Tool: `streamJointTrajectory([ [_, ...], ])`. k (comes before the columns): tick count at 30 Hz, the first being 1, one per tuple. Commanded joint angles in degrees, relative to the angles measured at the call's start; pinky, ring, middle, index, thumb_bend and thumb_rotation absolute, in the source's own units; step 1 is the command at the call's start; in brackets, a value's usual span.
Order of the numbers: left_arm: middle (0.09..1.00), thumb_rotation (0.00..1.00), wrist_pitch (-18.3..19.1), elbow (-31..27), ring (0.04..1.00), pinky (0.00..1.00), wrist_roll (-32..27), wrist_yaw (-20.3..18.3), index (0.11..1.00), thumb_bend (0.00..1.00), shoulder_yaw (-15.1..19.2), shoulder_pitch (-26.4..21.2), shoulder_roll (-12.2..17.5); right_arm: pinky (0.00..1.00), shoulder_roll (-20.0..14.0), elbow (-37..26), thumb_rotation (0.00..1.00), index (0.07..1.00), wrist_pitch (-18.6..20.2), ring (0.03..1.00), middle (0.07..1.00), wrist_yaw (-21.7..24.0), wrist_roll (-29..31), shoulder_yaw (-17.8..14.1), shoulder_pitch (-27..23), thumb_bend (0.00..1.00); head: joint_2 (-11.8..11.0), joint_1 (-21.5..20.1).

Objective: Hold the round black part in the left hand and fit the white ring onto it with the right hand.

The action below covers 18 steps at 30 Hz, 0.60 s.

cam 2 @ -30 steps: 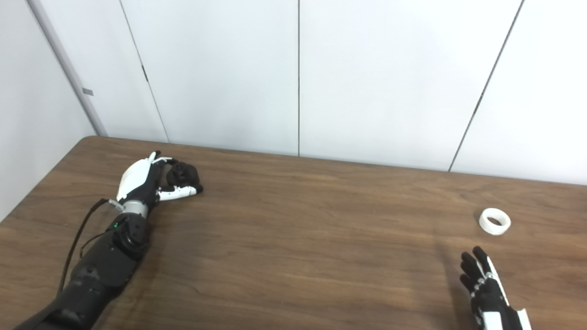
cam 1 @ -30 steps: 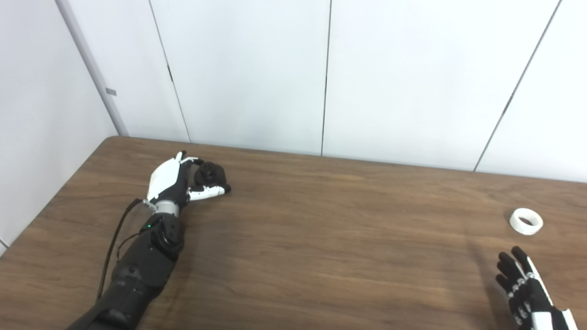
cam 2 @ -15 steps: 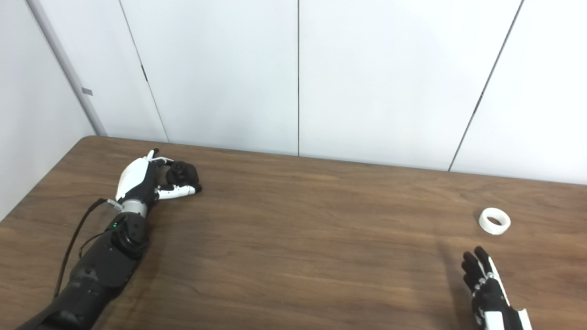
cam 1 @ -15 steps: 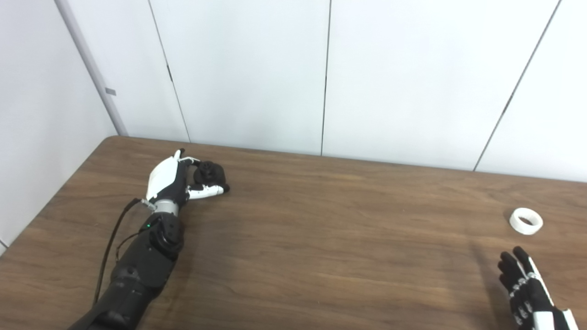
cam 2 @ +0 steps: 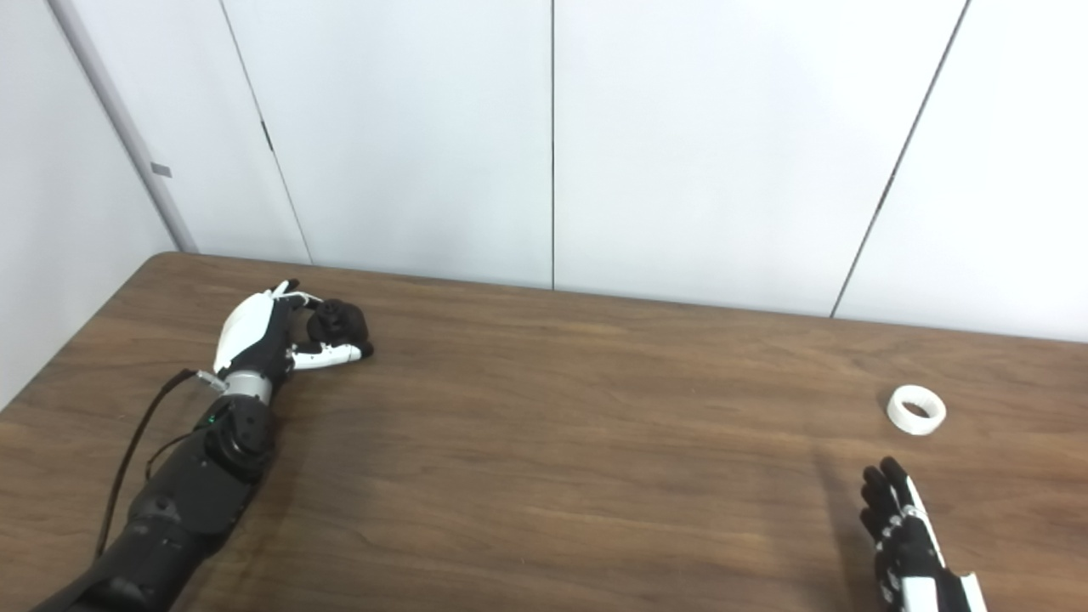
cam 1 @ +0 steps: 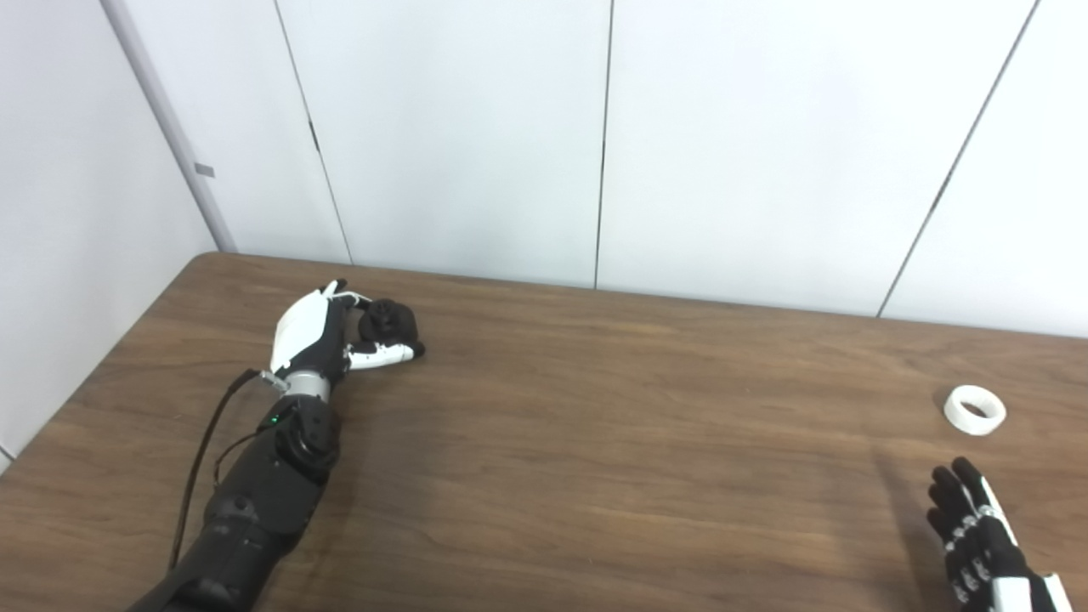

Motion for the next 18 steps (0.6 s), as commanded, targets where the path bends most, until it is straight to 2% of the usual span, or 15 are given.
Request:
streamJointTrajectory([
  [1, 0.942, 0.08, -0.49, 1.58, 1.000, 1.00, -0.09, 0.64, 0.544, 0.69, 0.11, 0.32, 0.07, 0.97, -1.02, 1.05, 0.96, 0.974, -0.87, 0.965, 0.948, 0.38, 0.71, 0.30, 6.53, 0.65, 0.05, 0.08],
  [3, 0.928, 0.07, -1.47, 2.48, 1.000, 1.00, -0.50, 1.50, 0.502, 0.56, 0.40, 0.08, -0.16, 0.97, -1.18, 1.18, 0.97, 0.979, -1.22, 0.968, 0.951, 0.58, 0.85, 0.30, 6.50, 0.65, 0.05, 0.08],
  [4, 0.919, 0.06, -1.99, 2.83, 1.000, 1.00, -0.86, 1.80, 0.495, 0.54, 0.63, 0.00, -0.28, 0.97, -1.25, 1.31, 0.97, 0.980, -1.32, 0.969, 0.952, 0.70, 1.09, 0.25, 6.45, 0.65, 0.05, 0.08],
  [9, 0.898, 0.05, -3.84, 4.13, 1.000, 1.00, -1.20, 2.69, 0.486, 0.53, 0.68, -0.35, -0.22, 0.97, -1.30, 1.37, 0.96, 0.978, -1.10, 0.958, 0.953, 1.00, 1.67, 0.15, 6.36, 0.65, 0.05, 0.08],
  [18, 0.873, 0.05, -4.06, 4.92, 1.000, 1.00, -0.72, 3.25, 0.486, 0.52, 0.00, -0.57, -0.03, 0.98, -1.31, 1.61, 0.95, 0.979, -1.07, 0.959, 0.955, 1.38, 2.08, -0.09, 6.64, 0.65, -0.46, -0.47],
])
